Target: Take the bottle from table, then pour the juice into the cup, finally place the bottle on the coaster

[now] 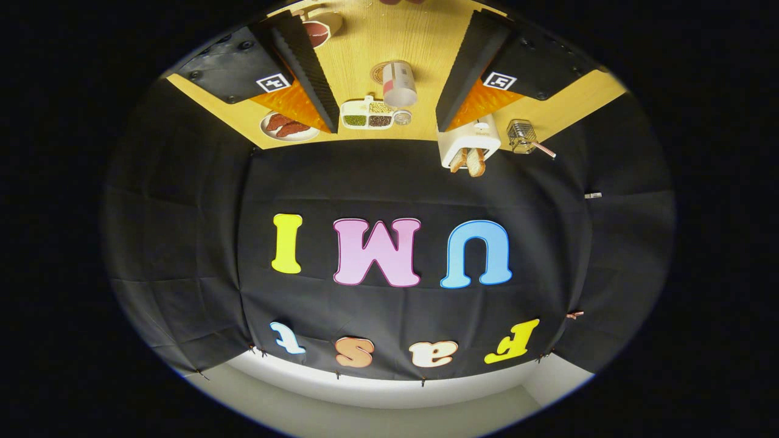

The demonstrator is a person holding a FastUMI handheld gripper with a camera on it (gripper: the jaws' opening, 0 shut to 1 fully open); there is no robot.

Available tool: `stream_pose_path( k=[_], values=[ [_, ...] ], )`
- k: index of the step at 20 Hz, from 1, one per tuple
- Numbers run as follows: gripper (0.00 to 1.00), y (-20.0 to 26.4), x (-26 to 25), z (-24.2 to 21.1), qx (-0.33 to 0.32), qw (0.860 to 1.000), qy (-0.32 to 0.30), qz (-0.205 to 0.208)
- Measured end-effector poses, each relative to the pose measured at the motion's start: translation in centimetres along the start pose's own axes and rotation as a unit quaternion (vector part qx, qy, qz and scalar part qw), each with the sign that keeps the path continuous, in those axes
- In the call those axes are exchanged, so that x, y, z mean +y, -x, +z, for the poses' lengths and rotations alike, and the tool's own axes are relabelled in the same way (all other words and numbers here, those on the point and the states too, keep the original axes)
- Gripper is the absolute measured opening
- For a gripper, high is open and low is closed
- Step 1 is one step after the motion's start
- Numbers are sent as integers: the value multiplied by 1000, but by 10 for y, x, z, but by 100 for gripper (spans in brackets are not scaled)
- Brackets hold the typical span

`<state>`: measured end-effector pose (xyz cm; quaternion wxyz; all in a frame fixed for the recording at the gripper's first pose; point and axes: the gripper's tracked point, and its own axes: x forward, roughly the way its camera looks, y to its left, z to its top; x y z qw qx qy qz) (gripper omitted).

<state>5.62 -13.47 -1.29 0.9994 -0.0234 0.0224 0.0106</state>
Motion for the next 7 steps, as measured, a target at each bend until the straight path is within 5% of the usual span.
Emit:
stream_pose_path(
  k=[7],
  values=[
    [98,4,11,7,-19,999,2,31]
  ],
)
